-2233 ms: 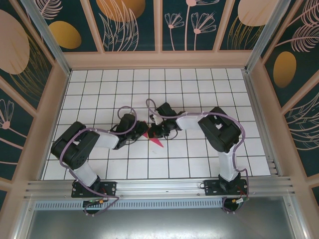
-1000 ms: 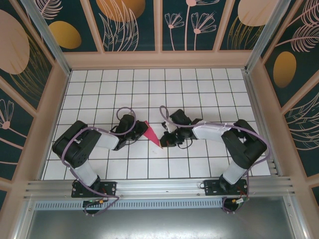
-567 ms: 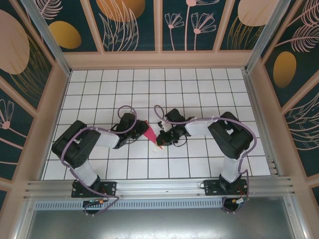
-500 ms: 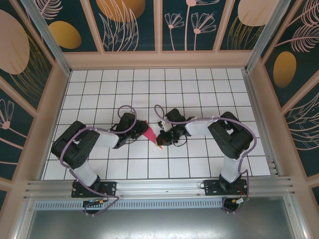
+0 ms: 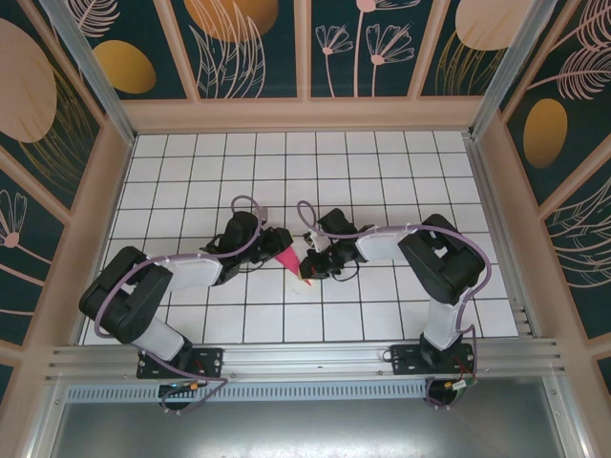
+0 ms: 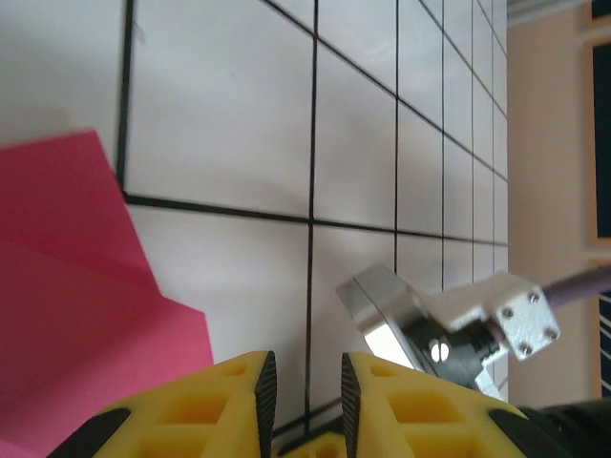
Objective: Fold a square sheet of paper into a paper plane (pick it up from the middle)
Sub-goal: Fold the wing for the fifth time at the center of the table.
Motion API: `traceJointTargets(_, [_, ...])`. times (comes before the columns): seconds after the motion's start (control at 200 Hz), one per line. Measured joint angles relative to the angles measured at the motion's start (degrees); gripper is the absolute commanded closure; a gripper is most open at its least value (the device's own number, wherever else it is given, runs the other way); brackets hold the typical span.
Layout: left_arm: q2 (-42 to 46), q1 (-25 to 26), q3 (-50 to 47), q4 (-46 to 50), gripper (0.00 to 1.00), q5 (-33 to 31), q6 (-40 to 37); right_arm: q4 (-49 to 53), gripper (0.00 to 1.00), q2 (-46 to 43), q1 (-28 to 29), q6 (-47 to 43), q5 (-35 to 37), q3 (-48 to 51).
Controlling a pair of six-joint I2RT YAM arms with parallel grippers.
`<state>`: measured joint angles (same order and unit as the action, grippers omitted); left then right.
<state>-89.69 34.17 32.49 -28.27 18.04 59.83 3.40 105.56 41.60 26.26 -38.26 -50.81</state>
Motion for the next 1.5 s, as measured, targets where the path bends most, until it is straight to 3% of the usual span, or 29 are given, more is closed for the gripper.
traceJointTargets(0.26, [-7.23, 1.25, -0.35, -5.46, 0.71, 2.99, 1.97, -0.2, 1.0, 0.0, 0.0, 0.24, -0.09, 0.09])
traceJointTargets(0.53, [-10.54, 1.4, -1.92, -10.54, 0.7, 3.56, 2.84, -0.24, 1.0, 0.07, 0.0, 0.92, -0.17, 0.09])
traceJointTargets(0.66, [-10.58, 1.53, -2.01, -10.69, 0.73, 2.38, 2.51, -0.24, 1.0, 0.13, 0.0, 1.09, -0.17, 0.09])
traceJointTargets(0.856, [-9.33, 2.27, -2.08, -8.44, 0.75, -1.51, 2.29, -0.35, 1.0, 0.13, 0.0, 1.11, -0.13, 0.09])
traceJointTargets(1.116, [-4.79, 1.99, -1.14, 2.43, 0.74, -11.47, 0.13, -0.44, 1.0, 0.15, 0.0, 1.11, 0.02, 0.09])
traceJointTargets(1.501, [-4.33, -3.72, 0.61, 6.01, 0.69, -12.46, -2.1, -0.46, 1.0, 0.15, 0.0, 1.11, 0.02, 0.09])
